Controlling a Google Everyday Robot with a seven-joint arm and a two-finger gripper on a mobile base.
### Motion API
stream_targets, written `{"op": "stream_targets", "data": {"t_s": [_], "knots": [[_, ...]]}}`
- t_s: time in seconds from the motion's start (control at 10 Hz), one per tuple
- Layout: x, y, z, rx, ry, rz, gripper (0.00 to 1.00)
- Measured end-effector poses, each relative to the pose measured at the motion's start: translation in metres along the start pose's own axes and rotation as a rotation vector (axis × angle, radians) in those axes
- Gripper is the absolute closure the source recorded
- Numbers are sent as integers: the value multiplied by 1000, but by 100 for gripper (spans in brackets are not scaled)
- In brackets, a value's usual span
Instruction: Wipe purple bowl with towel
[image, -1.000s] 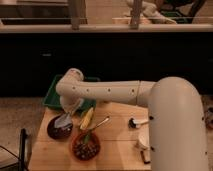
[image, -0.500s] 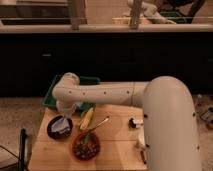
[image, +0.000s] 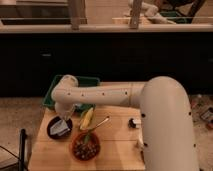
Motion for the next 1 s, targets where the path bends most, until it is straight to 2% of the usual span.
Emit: {"op": "stream_targets", "data": {"t_s": [0.3, 0.5, 0.7, 1.0], "knots": [[6, -6, -5, -3, 7, -12, 100], [6, -15, -4, -8, -3, -40, 100], [5, -24, -1, -14, -20, -75, 100], [-9, -45, 10, -20, -58, -157, 100]]}}
